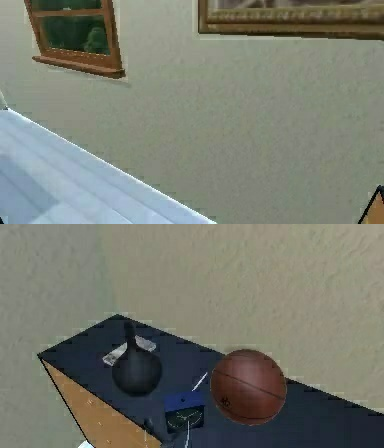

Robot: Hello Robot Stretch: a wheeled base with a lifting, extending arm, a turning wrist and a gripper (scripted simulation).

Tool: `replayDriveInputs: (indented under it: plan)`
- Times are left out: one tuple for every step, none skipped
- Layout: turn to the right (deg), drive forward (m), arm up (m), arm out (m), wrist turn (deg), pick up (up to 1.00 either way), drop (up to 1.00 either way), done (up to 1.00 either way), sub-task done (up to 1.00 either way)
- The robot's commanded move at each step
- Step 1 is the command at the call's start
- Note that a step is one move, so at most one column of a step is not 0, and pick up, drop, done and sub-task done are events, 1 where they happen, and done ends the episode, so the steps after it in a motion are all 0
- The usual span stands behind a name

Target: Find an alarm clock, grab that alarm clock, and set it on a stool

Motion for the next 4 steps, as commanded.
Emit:
replayDriveInputs:
  plan:
    - [-45.0,0.00,0.00,0.00,0.0,0.00,0.00,0.00,0.00]
    - [-9.0,0.00,0.00,0.00,0.0,0.00,0.00,0.00,0.00]
    - [0.0,0.10,0.00,0.00,0.0,0.00,0.00,0.00,0.00]
    - [-45.0,0.00,0.00,0.00,0.0,0.00,0.00,0.00,0.00]
